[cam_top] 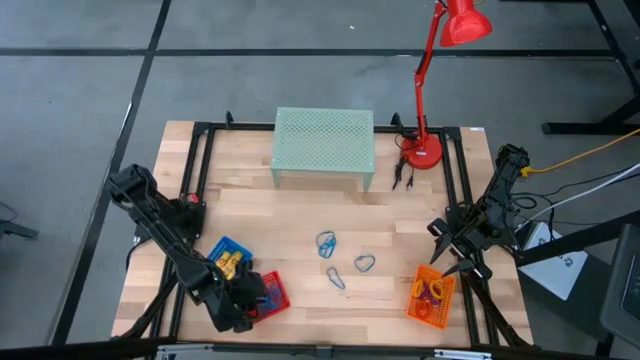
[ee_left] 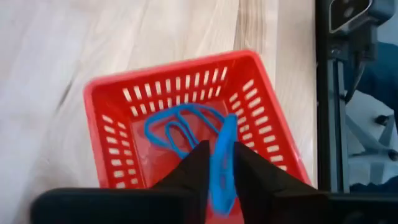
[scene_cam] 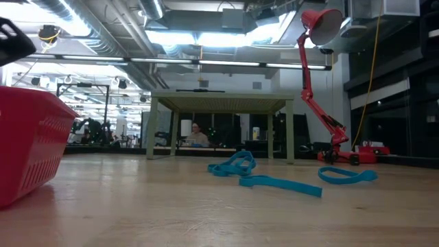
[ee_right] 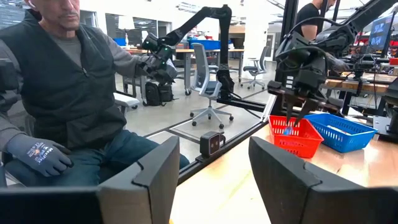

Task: Pick & Place Office Desk Supplies
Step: Put the blue rubber band into the red bin

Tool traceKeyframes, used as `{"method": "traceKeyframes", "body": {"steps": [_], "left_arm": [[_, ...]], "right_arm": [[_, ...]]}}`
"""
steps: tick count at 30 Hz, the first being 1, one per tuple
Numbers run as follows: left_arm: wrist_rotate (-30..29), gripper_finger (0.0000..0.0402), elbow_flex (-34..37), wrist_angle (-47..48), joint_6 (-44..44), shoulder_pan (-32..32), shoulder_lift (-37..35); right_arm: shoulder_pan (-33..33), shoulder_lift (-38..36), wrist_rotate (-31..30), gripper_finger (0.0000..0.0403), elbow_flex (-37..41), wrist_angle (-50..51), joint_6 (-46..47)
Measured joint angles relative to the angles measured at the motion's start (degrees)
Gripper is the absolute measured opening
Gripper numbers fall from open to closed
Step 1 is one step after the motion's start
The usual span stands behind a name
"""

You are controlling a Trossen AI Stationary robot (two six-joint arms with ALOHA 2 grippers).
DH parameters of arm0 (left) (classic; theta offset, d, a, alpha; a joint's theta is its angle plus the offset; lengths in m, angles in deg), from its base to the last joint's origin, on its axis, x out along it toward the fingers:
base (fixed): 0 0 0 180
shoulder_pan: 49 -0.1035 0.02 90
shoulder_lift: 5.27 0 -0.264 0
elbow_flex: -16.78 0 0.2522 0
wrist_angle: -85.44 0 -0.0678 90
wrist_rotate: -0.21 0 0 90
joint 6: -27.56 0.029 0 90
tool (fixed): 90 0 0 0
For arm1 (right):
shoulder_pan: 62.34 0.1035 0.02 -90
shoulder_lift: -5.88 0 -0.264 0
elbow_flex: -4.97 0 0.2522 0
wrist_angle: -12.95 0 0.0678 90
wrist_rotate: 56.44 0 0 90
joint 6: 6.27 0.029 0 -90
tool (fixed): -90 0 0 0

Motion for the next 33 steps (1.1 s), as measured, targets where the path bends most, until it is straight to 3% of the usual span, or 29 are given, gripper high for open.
{"method": "traceKeyframes", "body": {"steps": [10, 16, 26, 33], "left_arm": [[-5.4, 0.0155, 0.0, -1.3, 4.2, -0.3, -3.0], [-9.1, 0.0166, 0.0, -11.1, 19.7, -4.4, -4.9], [10.2, 0.0166, 0.0, -20.3, 39.3, -22.8, 0.3], [20.4, 0.0166, -0.1, -30.7, 47.4, -30.6, 6.2]], "right_arm": [[0.0, 0.0, 0.0, 0.0194, 0.0, 0.0, 0.0], [0.0, 0.0, 0.0, 0.0194, 0.0, 0.0, 0.0], [0.0, 0.0, 0.0, 0.0194, 0.0, 0.0, 0.0], [0.0, 0.0, 0.0, 0.0194, 0.0, 0.0, 0.0]]}}
